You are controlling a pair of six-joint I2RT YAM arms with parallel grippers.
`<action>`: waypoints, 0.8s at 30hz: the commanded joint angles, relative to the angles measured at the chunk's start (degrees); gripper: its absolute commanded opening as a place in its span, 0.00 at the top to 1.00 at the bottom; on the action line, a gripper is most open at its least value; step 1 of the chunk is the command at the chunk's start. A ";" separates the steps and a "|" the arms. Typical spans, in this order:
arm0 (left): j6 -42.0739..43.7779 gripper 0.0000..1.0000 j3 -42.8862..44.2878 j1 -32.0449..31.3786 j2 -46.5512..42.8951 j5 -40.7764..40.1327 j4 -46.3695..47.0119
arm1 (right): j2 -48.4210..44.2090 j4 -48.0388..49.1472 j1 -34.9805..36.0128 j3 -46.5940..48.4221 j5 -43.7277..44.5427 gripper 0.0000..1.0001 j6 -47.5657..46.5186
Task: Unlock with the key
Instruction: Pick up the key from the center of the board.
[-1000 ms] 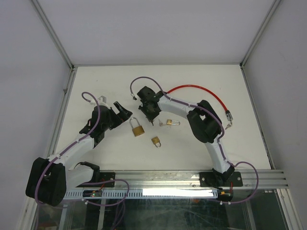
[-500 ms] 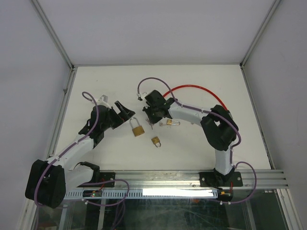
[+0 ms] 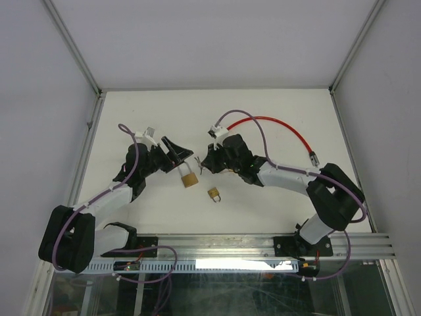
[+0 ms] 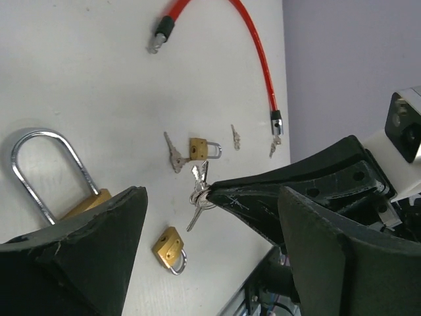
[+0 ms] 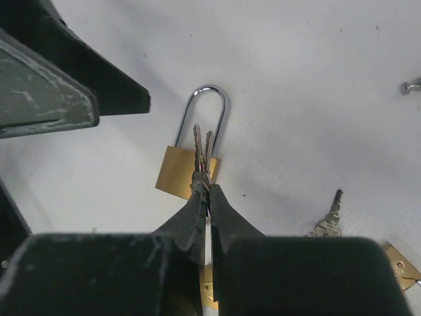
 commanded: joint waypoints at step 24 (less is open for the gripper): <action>-4.08 0.62 -3.93 0.05 2.98 8.35 24.79 | -6.45 30.44 0.02 -9.47 -7.55 1.00 12.72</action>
